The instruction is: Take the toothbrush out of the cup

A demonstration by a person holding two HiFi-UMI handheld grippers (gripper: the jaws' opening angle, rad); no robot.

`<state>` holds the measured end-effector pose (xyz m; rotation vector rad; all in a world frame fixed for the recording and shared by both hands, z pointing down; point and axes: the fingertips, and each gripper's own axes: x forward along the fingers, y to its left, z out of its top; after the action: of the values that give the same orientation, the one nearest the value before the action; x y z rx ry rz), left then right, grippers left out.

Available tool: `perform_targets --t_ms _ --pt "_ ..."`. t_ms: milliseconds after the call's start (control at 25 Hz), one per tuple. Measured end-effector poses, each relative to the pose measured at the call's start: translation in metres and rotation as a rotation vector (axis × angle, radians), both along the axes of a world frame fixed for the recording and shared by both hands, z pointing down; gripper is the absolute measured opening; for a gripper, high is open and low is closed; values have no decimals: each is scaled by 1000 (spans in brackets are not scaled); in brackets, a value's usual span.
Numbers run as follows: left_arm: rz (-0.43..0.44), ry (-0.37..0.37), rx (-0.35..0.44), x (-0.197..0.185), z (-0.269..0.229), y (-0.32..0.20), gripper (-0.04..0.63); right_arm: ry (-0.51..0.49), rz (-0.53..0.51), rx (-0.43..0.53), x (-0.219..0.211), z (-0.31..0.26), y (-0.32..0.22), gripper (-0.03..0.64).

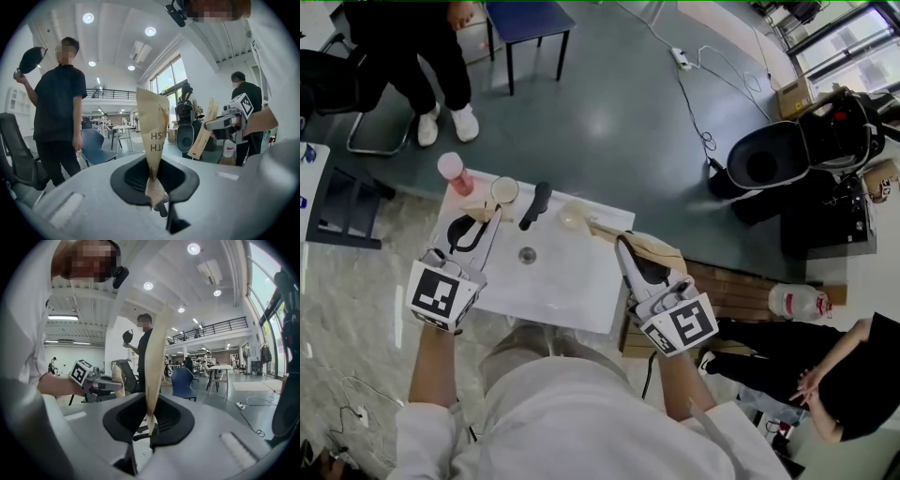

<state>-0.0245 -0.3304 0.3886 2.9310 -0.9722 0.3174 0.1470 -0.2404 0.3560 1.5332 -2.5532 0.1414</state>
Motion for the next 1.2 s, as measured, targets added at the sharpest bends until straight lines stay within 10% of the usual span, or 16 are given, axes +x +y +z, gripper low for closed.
perform_targets --t_ms 1200 --pt "-10 10 96 -10 -66 38 23 15 -62 71 -12 -34 7 41"
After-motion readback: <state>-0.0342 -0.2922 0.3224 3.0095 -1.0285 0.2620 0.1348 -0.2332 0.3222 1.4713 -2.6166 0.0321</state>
